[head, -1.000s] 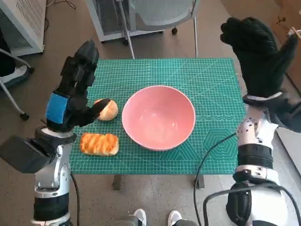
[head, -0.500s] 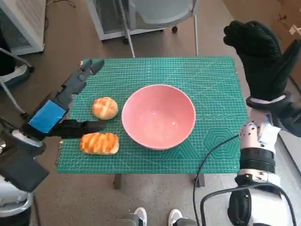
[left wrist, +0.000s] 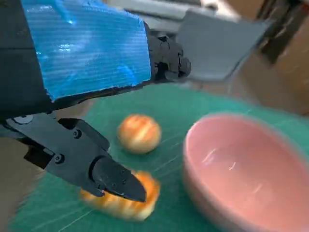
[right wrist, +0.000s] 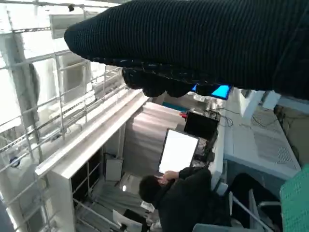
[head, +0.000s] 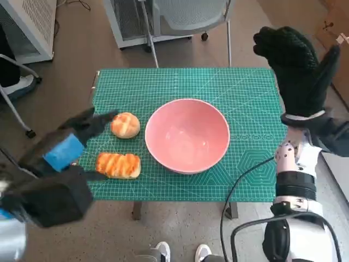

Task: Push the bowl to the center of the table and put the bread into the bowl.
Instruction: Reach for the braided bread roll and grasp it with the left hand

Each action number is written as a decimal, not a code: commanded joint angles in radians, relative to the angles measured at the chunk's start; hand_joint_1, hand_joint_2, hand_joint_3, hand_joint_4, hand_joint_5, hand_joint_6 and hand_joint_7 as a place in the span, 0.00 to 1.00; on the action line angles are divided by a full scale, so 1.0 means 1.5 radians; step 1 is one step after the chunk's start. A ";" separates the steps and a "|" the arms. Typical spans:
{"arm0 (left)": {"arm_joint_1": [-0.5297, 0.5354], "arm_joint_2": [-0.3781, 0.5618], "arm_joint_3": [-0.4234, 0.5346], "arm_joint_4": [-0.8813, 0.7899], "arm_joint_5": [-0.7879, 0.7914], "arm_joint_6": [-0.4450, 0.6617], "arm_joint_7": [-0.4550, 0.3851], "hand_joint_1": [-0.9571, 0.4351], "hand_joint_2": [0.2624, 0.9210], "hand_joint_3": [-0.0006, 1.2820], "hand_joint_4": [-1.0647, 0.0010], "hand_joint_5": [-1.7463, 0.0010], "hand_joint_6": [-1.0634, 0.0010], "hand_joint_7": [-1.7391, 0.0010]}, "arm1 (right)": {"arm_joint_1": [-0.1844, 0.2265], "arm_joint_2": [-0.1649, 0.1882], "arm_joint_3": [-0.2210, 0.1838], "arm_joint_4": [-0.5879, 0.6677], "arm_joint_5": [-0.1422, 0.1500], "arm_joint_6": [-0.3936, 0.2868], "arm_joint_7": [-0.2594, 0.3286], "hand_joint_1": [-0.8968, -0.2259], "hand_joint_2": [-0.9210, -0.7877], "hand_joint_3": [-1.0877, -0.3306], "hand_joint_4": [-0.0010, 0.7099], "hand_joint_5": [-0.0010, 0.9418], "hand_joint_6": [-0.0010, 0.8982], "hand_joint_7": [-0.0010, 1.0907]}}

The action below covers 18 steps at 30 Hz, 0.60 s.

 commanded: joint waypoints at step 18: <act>0.017 -0.033 -0.140 0.102 0.141 -0.037 0.030 0.59 0.61 0.00 0.88 1.00 0.73 1.00 | -0.005 0.012 0.001 0.043 0.020 -0.004 0.030 0.38 0.00 0.52 0.48 0.00 0.50 0.00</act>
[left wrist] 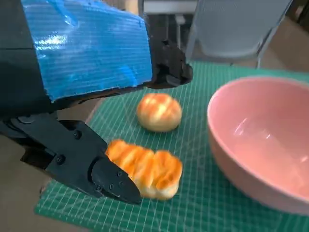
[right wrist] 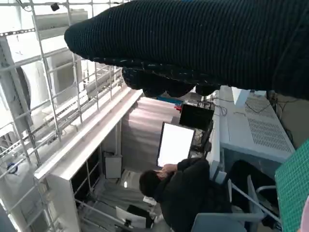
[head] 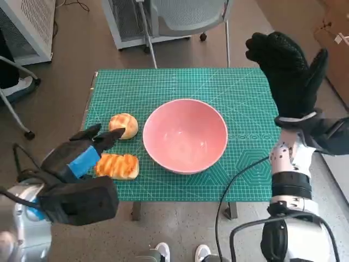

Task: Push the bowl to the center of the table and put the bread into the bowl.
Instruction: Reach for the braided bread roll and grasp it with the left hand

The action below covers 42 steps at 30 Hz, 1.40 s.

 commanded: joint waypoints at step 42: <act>-0.070 -0.128 -0.071 0.422 0.097 -0.215 0.049 0.70 0.99 0.06 0.39 0.25 0.33 0.49 | 0.013 -0.002 -0.005 0.003 0.013 0.007 0.032 0.40 0.00 0.49 0.49 0.00 0.51 0.01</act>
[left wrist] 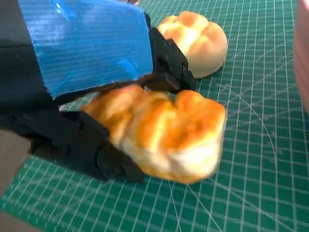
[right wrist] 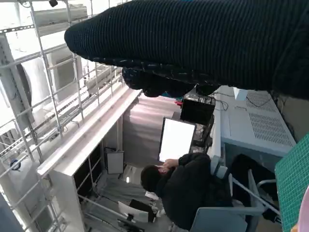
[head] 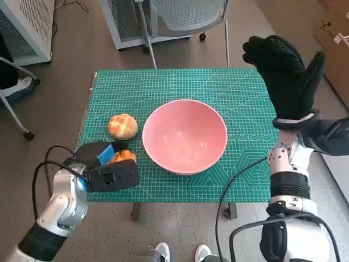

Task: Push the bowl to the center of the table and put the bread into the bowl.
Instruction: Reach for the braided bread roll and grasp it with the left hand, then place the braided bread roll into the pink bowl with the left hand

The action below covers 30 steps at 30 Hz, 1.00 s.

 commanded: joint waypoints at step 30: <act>-0.061 0.031 0.257 -0.408 -0.104 -0.030 -0.066 0.69 0.95 0.01 0.19 0.44 0.30 0.39 | 0.019 -0.012 -0.001 -0.010 0.006 0.005 0.010 0.37 0.00 0.47 0.48 0.00 0.48 0.00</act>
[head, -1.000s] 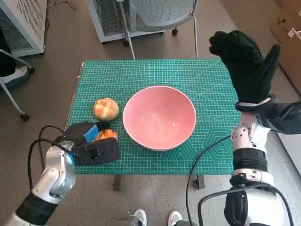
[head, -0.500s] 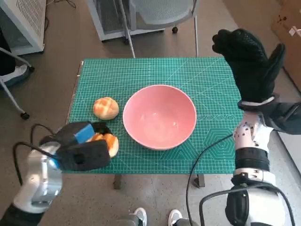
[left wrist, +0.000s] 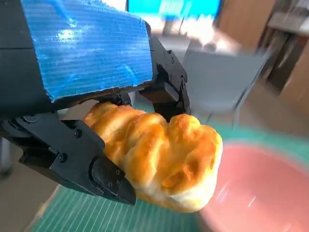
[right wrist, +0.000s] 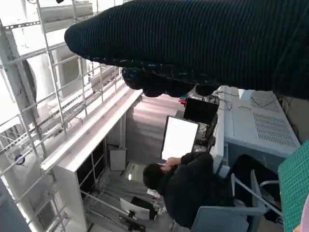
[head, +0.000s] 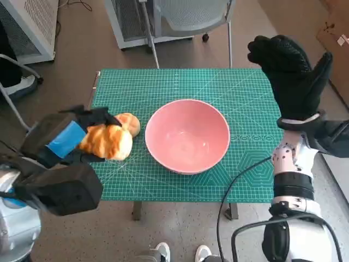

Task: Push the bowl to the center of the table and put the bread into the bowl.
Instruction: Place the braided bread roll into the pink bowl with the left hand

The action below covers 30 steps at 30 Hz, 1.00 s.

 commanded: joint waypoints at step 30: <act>-0.273 -0.196 -0.289 0.435 0.075 -0.194 0.057 0.69 1.00 0.02 0.30 0.35 0.37 0.37 | 0.063 0.000 0.010 -0.069 -0.003 0.008 -0.020 0.38 0.00 0.45 0.47 0.00 0.49 0.00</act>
